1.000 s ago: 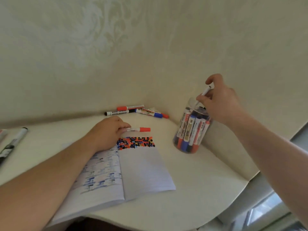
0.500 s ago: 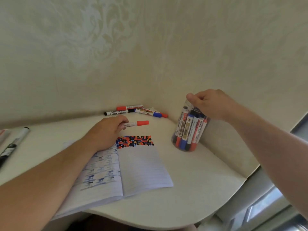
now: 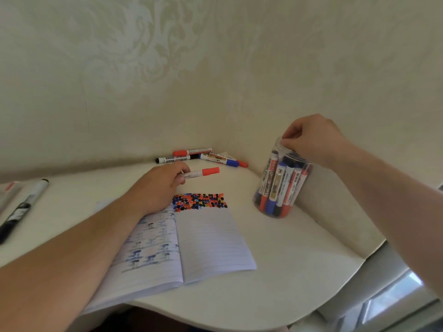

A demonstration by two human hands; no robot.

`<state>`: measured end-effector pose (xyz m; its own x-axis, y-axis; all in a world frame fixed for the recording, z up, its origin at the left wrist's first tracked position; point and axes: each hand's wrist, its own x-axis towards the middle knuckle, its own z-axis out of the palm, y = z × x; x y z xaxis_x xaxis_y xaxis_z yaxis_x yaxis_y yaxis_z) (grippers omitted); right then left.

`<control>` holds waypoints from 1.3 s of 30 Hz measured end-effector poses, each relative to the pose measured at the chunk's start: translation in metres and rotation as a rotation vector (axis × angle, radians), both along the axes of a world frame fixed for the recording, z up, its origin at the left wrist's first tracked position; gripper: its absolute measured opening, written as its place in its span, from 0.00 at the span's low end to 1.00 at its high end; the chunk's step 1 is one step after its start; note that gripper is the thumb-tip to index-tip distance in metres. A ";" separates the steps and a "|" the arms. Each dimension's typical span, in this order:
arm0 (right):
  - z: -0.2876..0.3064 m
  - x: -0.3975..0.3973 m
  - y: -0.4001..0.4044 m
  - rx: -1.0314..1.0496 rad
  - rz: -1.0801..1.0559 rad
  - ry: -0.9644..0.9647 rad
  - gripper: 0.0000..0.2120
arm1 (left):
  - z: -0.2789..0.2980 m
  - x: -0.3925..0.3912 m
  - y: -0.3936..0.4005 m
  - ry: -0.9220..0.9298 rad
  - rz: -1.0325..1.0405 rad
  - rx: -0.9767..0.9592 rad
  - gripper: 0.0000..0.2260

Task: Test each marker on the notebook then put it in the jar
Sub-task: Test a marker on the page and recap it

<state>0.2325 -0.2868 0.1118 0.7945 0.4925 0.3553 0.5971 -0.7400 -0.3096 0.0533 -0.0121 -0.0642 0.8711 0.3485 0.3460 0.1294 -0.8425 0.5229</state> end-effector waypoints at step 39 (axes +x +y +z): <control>-0.066 -0.070 0.054 0.013 0.519 -0.425 0.09 | 0.002 -0.004 0.003 -0.118 -0.056 0.031 0.08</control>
<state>0.1630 -0.2331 0.0463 0.2459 0.7662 0.5937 0.9464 -0.3220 0.0236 0.0497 -0.0091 -0.0624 0.8412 0.2883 0.4574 0.0210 -0.8627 0.5052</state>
